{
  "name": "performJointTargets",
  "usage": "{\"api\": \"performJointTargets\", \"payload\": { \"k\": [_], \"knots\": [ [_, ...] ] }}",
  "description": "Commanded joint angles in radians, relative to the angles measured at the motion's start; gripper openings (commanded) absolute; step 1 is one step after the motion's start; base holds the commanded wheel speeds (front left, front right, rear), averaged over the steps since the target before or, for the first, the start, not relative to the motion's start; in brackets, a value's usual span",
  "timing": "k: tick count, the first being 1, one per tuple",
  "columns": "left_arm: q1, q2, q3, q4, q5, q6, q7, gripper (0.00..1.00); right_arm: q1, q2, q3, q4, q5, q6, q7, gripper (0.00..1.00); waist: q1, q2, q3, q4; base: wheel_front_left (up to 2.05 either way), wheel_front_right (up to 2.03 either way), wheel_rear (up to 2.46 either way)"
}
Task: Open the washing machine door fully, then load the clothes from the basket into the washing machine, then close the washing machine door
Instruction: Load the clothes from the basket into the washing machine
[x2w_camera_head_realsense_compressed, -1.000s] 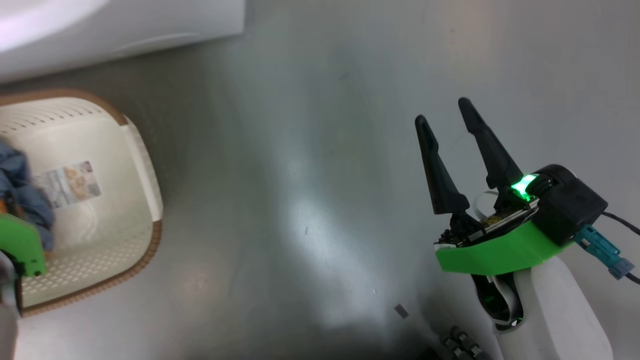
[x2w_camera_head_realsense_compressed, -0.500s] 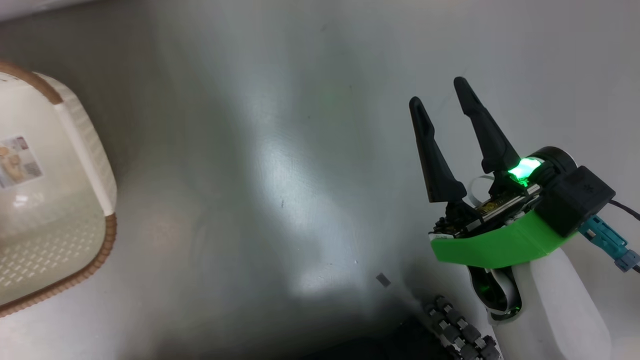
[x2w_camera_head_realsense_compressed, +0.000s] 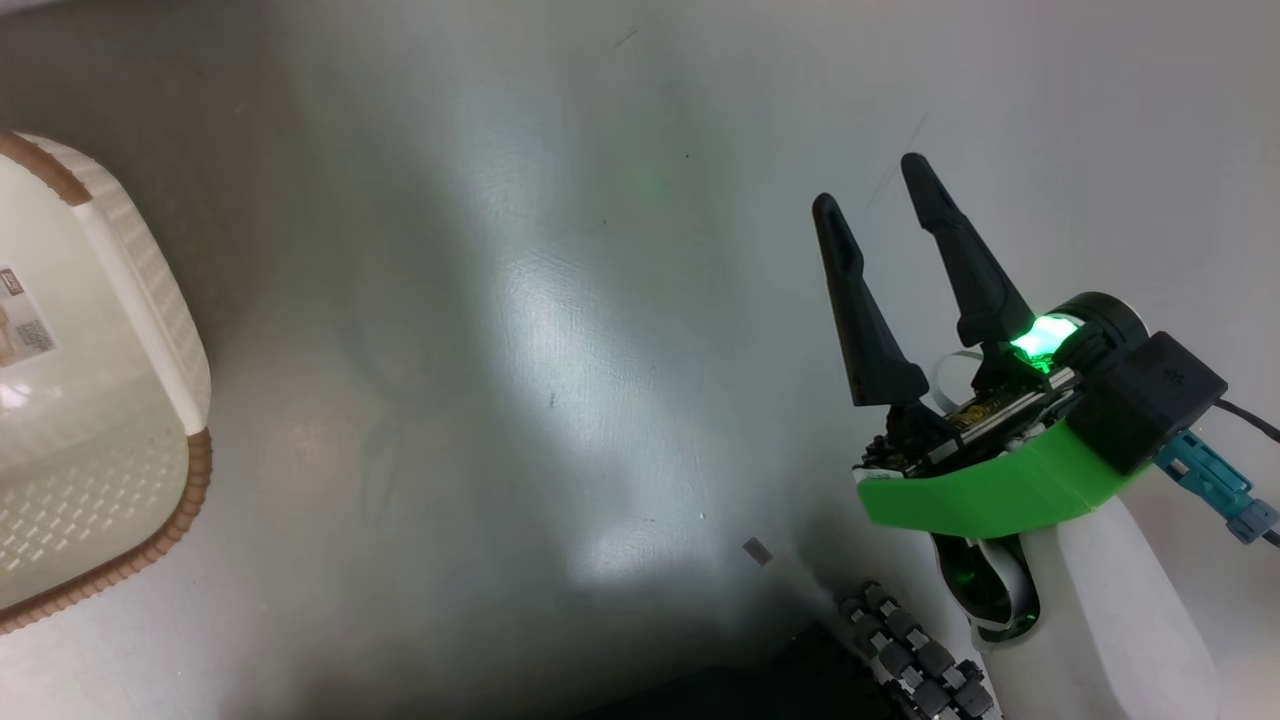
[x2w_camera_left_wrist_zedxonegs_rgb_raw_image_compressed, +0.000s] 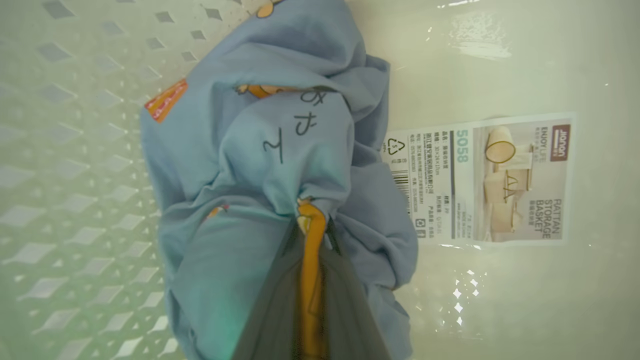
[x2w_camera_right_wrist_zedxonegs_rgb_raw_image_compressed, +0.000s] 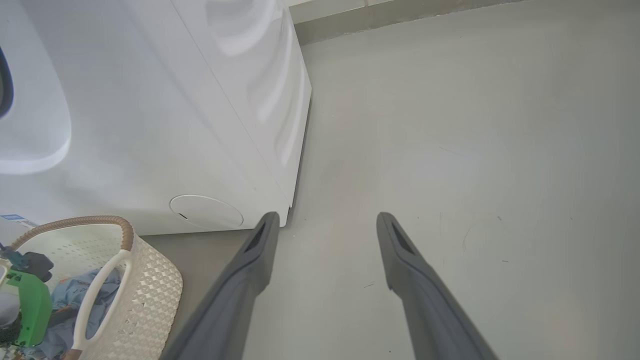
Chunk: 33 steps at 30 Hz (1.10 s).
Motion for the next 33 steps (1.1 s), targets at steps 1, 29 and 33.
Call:
{"api": "performJointTargets", "payload": {
  "k": [1, 29, 33],
  "knots": [
    [0.023, 0.052, 0.025, 0.005, -0.012, -0.006, -0.010, 0.00, 0.022, 0.002, 0.021, -0.019, 0.013, 0.009, -0.004, 1.00, 0.0000, 0.0000, -0.002, 0.001, 0.00, 0.00, 0.00],
    [0.215, -0.090, 0.167, -0.301, -0.030, 0.018, -0.252, 0.00, 0.101, 0.002, -0.085, 0.028, -0.109, 0.009, -0.005, 1.00, 0.0000, 0.0000, -0.274, 0.161, 0.00, 0.00, 0.00],
    [0.296, -0.137, 0.213, -0.427, 0.005, 0.033, -0.252, 0.00, 0.130, 0.002, -0.106, 0.035, -0.129, 0.009, -0.004, 1.00, 0.0000, 0.0000, -0.342, 0.187, 0.00, 0.00, 0.00]
  ]
}}
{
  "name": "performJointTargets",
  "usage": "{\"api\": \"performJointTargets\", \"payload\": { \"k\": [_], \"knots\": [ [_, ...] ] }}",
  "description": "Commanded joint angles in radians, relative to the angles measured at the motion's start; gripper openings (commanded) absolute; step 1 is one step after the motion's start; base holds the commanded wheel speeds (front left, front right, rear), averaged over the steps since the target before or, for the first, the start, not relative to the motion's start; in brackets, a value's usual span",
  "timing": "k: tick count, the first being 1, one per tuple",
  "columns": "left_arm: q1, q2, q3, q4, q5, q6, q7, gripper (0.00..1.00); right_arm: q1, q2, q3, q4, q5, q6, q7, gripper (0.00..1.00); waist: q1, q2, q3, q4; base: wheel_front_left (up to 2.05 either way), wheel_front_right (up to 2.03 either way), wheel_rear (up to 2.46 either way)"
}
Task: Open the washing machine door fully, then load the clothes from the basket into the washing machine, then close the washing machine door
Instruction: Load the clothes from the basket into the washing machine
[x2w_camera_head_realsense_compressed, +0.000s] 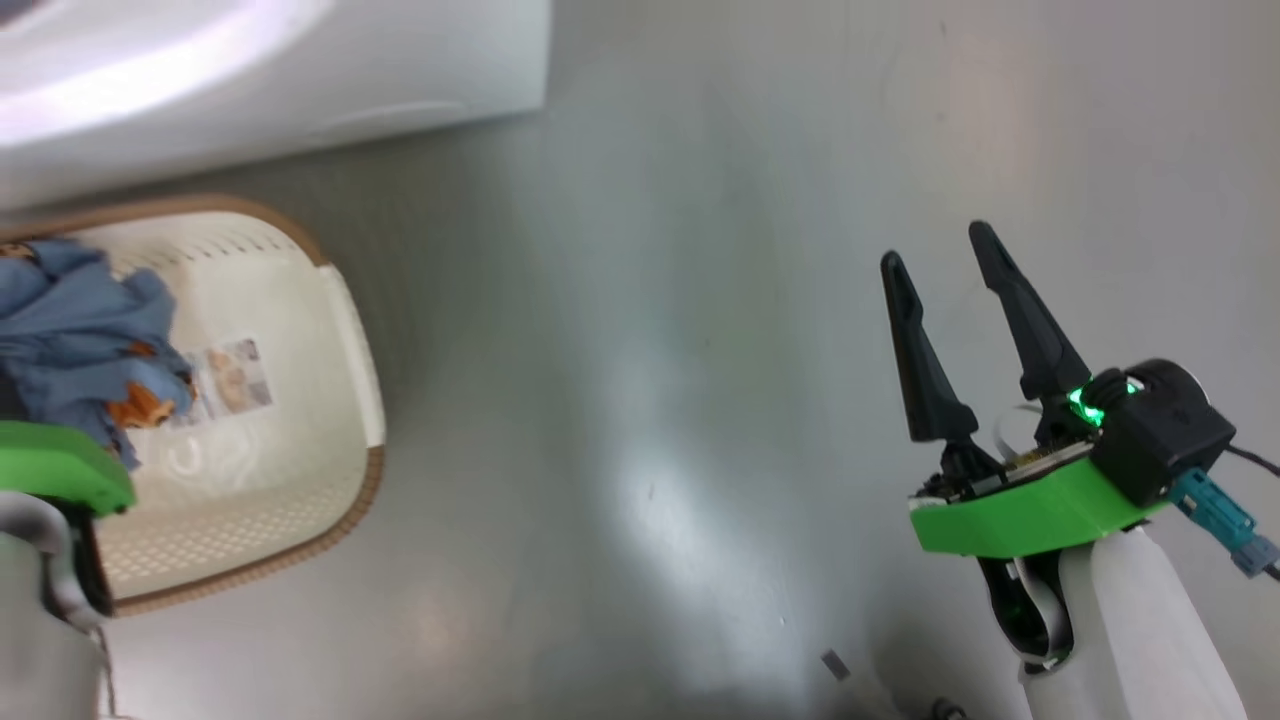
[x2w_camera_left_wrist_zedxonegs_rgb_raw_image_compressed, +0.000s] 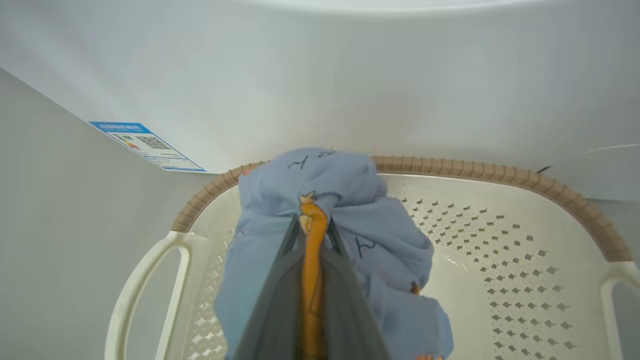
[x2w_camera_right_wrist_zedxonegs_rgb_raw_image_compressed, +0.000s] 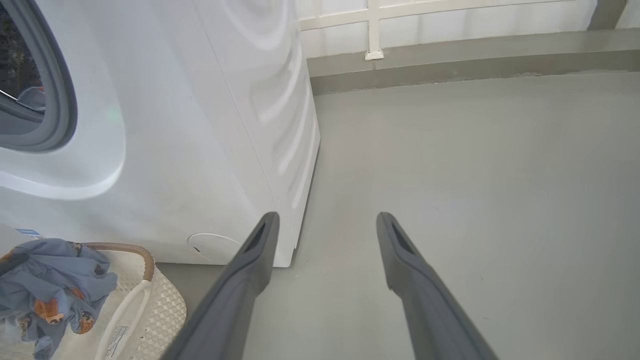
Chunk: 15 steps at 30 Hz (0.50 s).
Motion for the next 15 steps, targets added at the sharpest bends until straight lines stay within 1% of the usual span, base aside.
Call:
{"api": "performJointTargets", "payload": {
  "k": [1, 9, 15],
  "knots": [
    [0.061, 0.025, 0.047, -0.061, 0.025, 0.012, -0.012, 0.00, 0.051, 0.002, 0.009, -0.017, -0.011, 0.009, -0.002, 1.00, 0.0000, 0.0000, -0.101, 0.060, 0.00, 0.00, 0.00],
    [0.213, -0.069, 0.097, -0.277, 0.099, 0.014, -0.012, 0.00, 0.112, 0.002, -0.034, -0.024, -0.033, 0.009, 0.036, 1.00, 0.0000, 0.0000, -0.249, 0.101, 0.00, 0.00, 0.00],
    [0.335, -0.115, 0.090, -0.429, 0.146, 0.008, -0.012, 0.00, 0.162, 0.002, -0.036, -0.027, -0.039, 0.009, 0.067, 1.00, 0.0000, 0.0000, -0.361, 0.113, 0.00, 0.00, 0.00]
  ]
}}
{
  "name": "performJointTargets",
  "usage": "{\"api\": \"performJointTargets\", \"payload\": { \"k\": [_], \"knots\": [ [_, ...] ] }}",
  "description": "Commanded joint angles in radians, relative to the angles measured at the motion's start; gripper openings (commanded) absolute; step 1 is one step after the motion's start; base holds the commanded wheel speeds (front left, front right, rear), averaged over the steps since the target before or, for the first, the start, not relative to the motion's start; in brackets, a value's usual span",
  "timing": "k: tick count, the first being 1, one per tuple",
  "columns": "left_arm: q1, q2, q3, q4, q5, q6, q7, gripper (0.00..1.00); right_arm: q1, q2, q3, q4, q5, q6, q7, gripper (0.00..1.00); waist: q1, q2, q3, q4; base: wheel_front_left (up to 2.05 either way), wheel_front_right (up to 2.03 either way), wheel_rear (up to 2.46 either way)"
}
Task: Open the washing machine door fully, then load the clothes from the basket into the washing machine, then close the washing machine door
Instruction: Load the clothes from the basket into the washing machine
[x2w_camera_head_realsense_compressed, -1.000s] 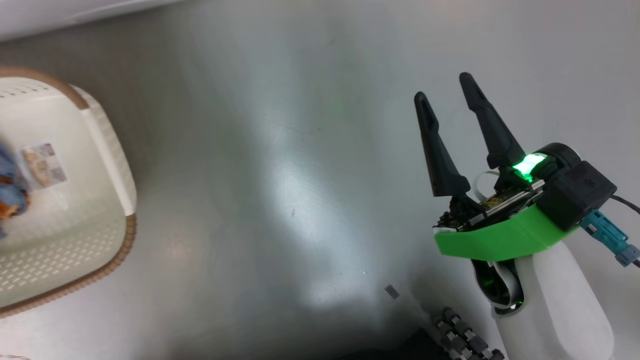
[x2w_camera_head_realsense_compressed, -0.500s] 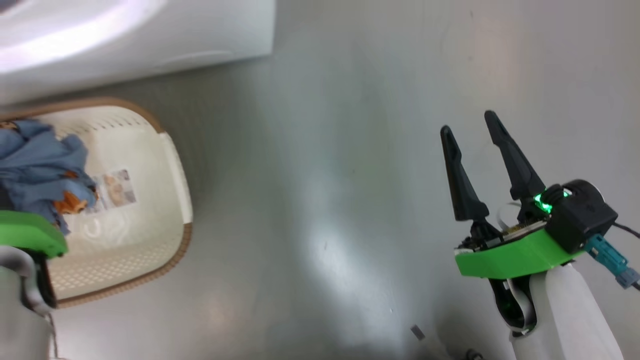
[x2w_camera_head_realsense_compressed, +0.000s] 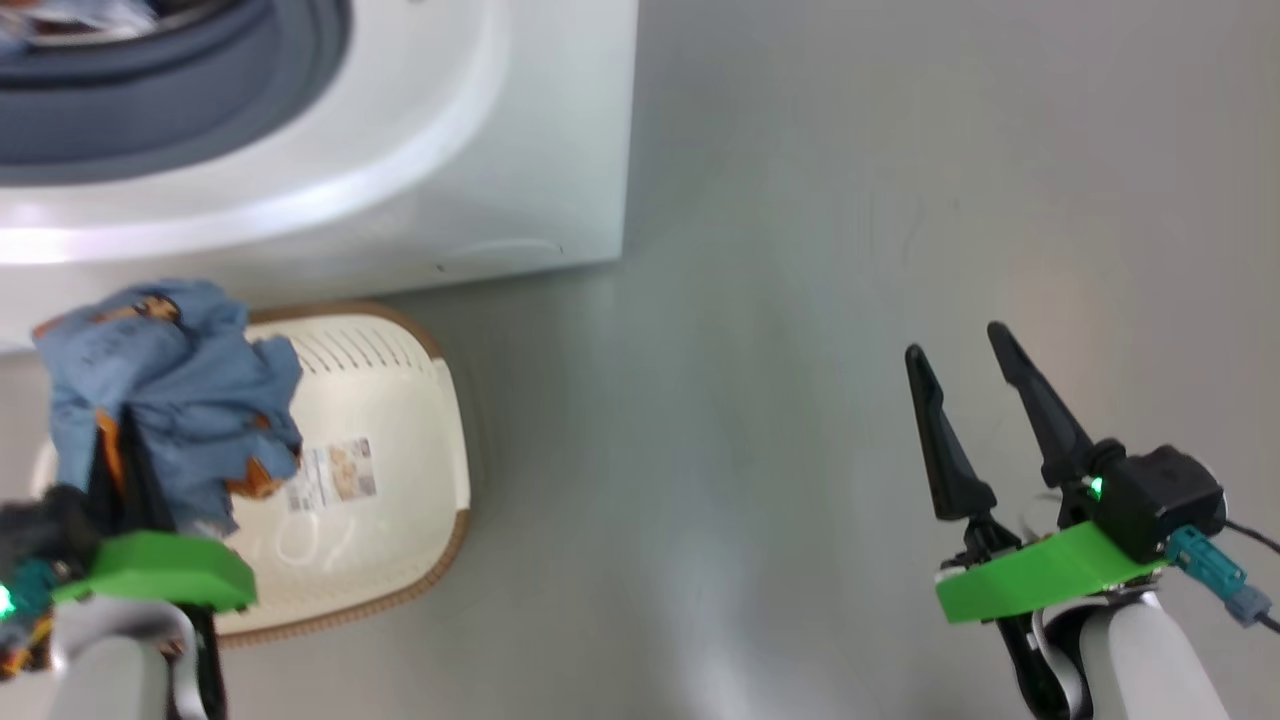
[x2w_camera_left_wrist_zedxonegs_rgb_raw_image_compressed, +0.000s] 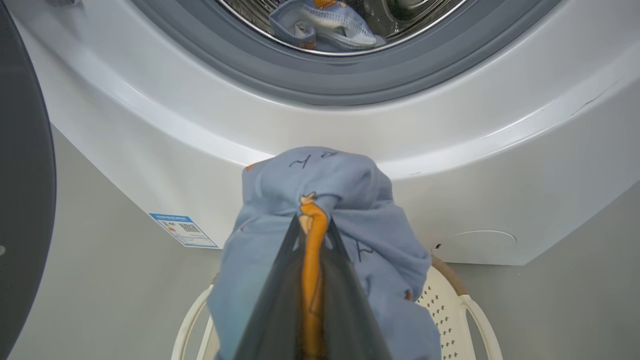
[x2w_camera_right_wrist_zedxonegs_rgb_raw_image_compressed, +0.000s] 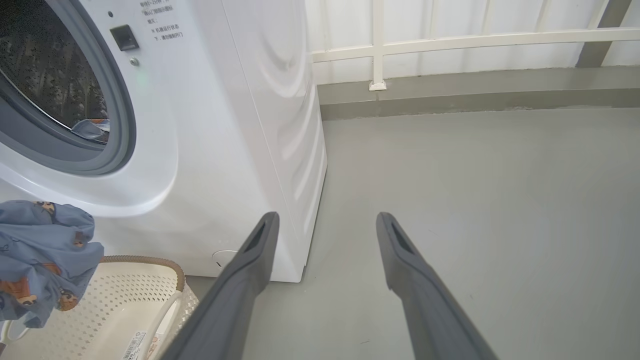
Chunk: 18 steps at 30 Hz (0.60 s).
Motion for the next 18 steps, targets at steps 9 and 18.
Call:
{"api": "performJointTargets", "payload": {
  "k": [9, 18],
  "knots": [
    [0.170, -0.019, -0.004, -0.173, 0.030, -0.002, -0.010, 0.00, 0.095, 0.002, 0.042, -0.026, -0.004, 0.009, 0.034, 1.00, 0.0000, 0.0000, -0.231, 0.042, 0.00, 0.00, 0.00],
    [0.283, -0.020, -0.039, -0.299, 0.039, 0.008, 0.039, 0.00, 0.160, 0.002, 0.052, -0.041, 0.014, 0.009, 0.057, 1.00, 0.0000, 0.0000, -0.329, 0.044, 0.00, 0.00, 0.00]
  ]
}}
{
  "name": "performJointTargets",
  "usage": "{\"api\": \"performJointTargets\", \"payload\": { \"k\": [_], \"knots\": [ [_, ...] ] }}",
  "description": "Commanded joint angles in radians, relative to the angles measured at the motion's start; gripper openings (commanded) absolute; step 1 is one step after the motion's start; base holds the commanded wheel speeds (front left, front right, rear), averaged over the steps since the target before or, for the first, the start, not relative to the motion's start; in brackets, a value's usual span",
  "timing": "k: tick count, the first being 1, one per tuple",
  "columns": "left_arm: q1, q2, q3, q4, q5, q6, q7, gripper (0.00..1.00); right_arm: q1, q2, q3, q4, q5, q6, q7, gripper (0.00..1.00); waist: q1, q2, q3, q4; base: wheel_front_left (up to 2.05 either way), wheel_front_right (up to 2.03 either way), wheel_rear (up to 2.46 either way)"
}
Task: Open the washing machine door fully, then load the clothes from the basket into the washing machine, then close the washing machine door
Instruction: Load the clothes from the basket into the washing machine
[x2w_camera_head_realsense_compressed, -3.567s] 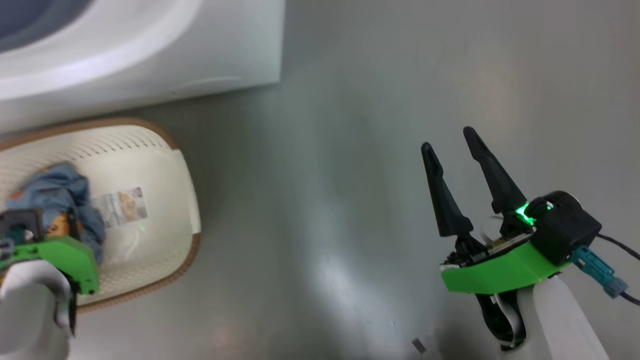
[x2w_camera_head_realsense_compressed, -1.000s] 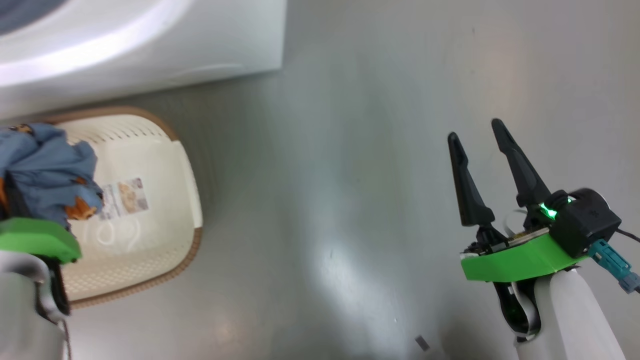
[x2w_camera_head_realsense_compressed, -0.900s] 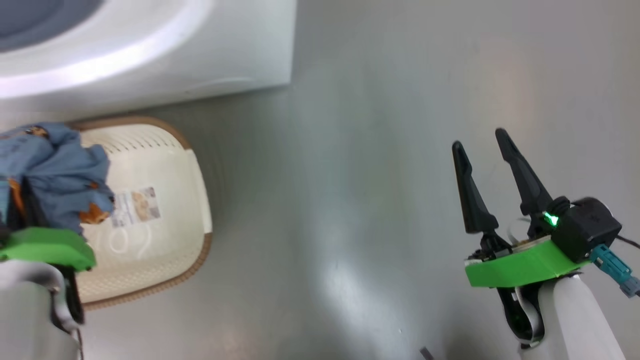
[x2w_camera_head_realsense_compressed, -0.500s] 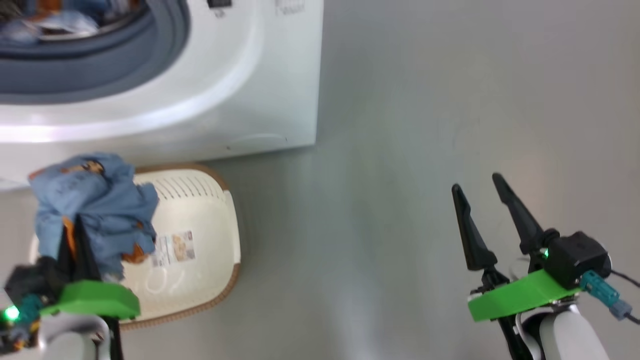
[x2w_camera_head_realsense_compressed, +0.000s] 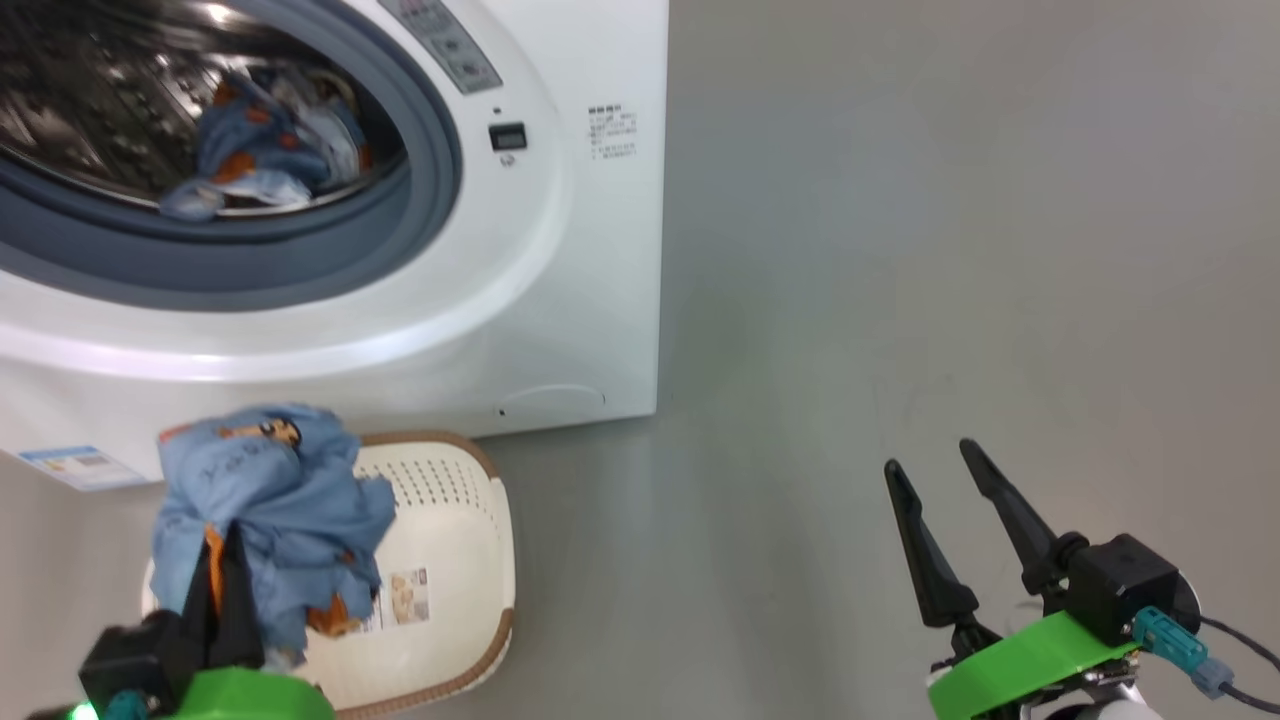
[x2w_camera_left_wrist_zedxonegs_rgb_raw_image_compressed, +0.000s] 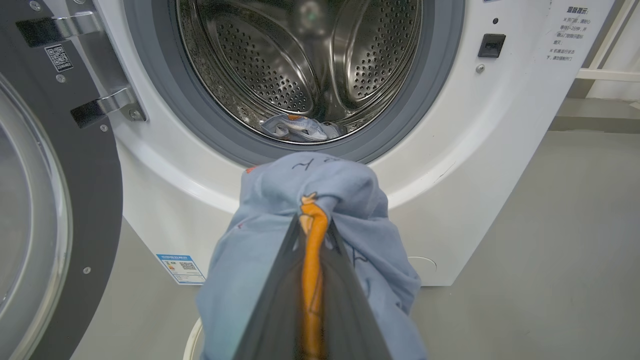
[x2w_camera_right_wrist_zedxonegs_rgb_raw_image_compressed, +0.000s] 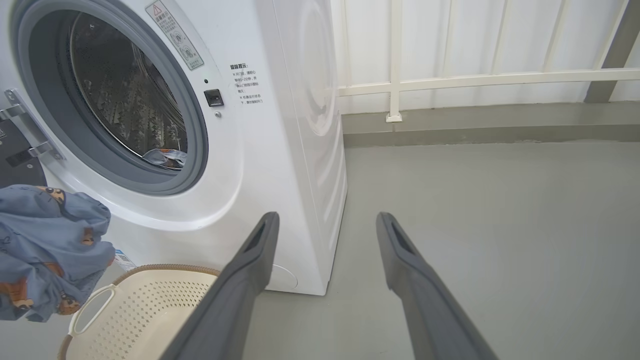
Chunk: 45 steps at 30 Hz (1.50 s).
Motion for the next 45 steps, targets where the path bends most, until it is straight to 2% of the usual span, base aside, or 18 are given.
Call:
{"api": "performJointTargets", "payload": {
  "k": [1, 22, 45],
  "knots": [
    [0.008, 0.022, 0.031, -0.039, 0.014, 0.011, 0.004, 0.00, 0.010, 0.001, 0.023, -0.030, 0.003, 0.009, 0.005, 1.00, 0.0000, 0.0000, -0.054, 0.007, 0.00, 0.00, 0.00],
    [0.147, 0.033, -0.010, -0.213, 0.023, 0.041, 0.081, 0.00, 0.090, 0.001, 0.014, -0.085, -0.004, 0.009, 0.054, 1.00, 0.0000, 0.0000, -0.151, 0.026, 0.00, 0.00, 0.00],
    [0.120, 0.030, -0.007, -0.175, -0.014, 0.039, 0.050, 0.00, 0.087, 0.001, 0.006, -0.092, -0.003, 0.009, 0.056, 1.00, 0.0000, 0.0000, -0.126, 0.029, 0.00, 0.00, 0.00]
  ]
}}
